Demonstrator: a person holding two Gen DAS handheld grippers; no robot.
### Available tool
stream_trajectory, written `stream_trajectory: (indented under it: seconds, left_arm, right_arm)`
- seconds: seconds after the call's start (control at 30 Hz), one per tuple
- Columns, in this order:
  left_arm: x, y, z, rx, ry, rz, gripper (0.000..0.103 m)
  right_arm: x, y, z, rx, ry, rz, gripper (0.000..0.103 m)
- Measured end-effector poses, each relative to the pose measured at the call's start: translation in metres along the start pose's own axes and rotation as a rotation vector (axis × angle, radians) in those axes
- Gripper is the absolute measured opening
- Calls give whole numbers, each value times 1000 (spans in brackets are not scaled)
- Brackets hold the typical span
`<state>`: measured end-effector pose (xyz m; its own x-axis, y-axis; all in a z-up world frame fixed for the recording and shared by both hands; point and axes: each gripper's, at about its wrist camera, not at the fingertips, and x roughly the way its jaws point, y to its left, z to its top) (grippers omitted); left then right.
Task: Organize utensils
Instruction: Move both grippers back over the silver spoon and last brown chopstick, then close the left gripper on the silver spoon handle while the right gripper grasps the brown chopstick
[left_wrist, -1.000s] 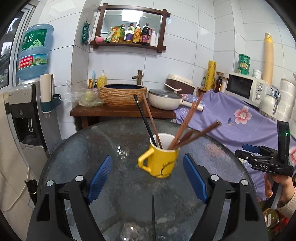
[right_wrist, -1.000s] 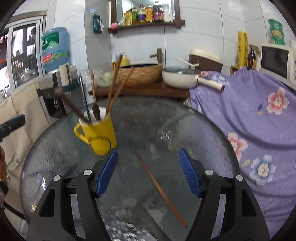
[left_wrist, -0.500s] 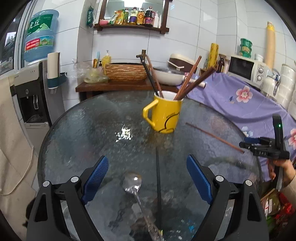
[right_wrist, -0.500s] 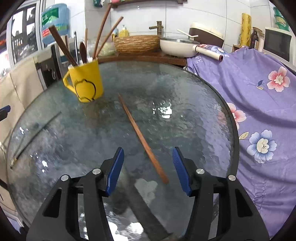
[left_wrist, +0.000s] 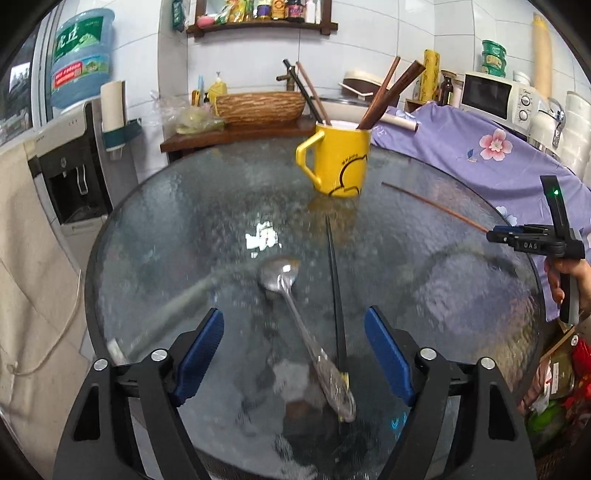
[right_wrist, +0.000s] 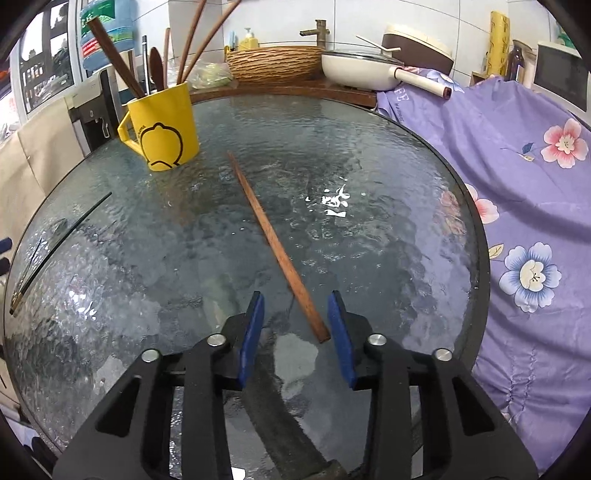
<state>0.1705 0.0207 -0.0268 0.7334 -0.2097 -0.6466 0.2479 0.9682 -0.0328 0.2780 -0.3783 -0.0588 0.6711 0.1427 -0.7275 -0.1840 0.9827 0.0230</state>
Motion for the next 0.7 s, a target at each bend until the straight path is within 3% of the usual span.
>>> stream_trajectory:
  seconds: [0.13,0.4,0.7]
  left_arm:
    - [-6,1,-7,-8,-5,-11,70]
    - [2,6,-10,-66,19,-15,60]
    - [23,2,-5,-71,75,-4,48]
  right_arm:
    - [-2,12,-3,-31,-2,3,20]
    - [-7,29,-9,-41,-18,0,10]
    - [-14,49,-16,-67,-25,-4,8]
